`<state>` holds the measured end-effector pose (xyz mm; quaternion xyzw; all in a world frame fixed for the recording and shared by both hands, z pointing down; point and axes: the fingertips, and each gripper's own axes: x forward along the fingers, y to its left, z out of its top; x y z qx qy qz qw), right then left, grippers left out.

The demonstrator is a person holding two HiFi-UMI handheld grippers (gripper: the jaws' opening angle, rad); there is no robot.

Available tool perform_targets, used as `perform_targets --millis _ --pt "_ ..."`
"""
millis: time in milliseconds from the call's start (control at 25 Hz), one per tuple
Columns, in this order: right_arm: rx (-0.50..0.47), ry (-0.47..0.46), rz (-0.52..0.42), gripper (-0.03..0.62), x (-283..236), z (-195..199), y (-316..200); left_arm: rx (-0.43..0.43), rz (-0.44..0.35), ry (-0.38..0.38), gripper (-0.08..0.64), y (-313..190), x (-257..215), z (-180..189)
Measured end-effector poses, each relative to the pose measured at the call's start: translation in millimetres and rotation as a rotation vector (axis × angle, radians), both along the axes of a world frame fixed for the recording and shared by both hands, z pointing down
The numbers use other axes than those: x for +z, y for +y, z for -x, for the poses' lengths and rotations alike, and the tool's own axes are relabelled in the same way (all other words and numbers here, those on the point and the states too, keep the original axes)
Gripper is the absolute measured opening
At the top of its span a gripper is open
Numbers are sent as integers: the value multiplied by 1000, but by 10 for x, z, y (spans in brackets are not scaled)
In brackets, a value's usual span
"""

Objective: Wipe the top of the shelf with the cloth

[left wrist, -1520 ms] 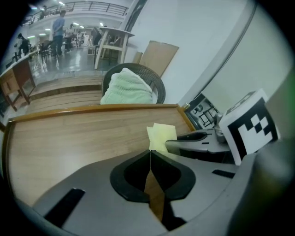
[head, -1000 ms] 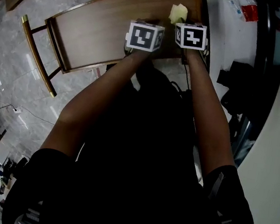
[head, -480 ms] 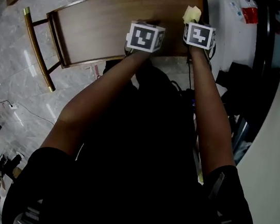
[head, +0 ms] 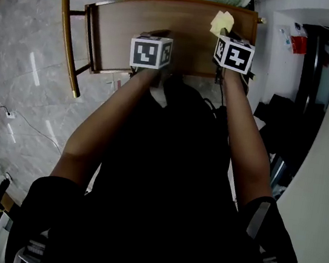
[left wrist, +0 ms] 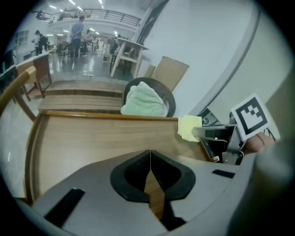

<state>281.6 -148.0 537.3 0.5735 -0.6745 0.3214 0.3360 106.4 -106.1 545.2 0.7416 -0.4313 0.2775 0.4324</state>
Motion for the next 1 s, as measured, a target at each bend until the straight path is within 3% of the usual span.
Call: perform_targets --millis 280,560,920,1000 --pt "-172 -104 16 43 -27 1554 71 -116 -44 -27 11 66 -318 1165" --pt "-309 -228 53 43 94 3083 344 -149 -41 -91 11 190 -621 2205" --pt "-369 -338 119 43 404 4209 640 -149 -31 -110 11 363 -579 2942" --pt "-383 -308 122 43 491 4297 639 -138 -32 -105 11 386 -573 3008"
